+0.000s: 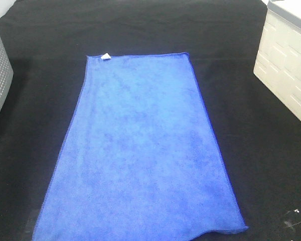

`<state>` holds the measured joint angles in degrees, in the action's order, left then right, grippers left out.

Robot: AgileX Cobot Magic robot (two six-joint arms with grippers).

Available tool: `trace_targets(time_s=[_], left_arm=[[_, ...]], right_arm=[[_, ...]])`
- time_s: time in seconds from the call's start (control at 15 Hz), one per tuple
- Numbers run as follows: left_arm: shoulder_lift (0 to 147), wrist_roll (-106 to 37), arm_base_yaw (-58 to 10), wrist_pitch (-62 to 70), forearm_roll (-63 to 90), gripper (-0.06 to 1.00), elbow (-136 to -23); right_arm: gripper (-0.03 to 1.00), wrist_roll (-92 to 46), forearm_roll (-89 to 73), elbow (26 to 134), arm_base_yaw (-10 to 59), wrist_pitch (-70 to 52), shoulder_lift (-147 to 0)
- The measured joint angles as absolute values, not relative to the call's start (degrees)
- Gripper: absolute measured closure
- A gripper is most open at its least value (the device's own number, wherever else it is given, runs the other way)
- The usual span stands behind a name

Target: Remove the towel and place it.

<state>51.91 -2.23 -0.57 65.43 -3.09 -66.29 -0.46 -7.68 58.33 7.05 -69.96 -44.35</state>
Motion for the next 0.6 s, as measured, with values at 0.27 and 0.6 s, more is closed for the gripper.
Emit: trace_targets(time_s=[0.27, 0.6], left_arm=[[30.25, -2.23, -0.57, 59.82, -3.09, 0.18, -48.93], [17.25, -2.23, -0.57, 59.59, -2.41, 0.18, -34.15]], right_arm=[[0.25, -0.46, -5.73, 47.84, 7.05, -69.96, -26.07], [0.25, -0.52, -4.98, 38.96, 7.05, -70.02, -11.06]])
